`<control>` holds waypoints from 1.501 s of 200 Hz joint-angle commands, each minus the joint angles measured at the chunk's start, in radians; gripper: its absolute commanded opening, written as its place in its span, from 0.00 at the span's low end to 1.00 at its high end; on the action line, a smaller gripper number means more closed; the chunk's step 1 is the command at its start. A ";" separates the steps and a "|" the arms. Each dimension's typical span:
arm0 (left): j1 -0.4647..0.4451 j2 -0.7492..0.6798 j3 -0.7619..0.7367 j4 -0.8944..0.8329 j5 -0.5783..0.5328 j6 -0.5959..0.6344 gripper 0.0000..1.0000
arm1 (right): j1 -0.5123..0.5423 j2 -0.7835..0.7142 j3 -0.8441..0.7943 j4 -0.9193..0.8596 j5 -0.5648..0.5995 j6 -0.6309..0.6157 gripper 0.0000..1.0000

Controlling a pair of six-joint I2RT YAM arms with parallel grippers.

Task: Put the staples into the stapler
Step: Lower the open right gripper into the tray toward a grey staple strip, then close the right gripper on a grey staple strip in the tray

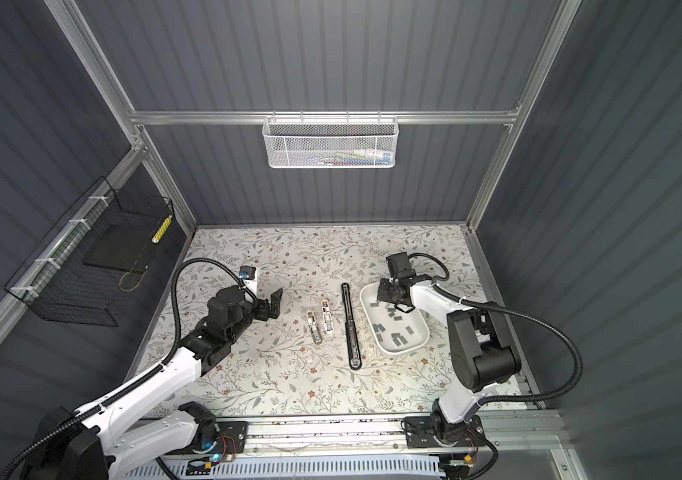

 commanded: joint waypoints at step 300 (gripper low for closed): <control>0.001 0.013 -0.008 0.031 -0.021 0.011 0.99 | 0.014 -0.083 -0.123 0.036 0.097 0.055 0.21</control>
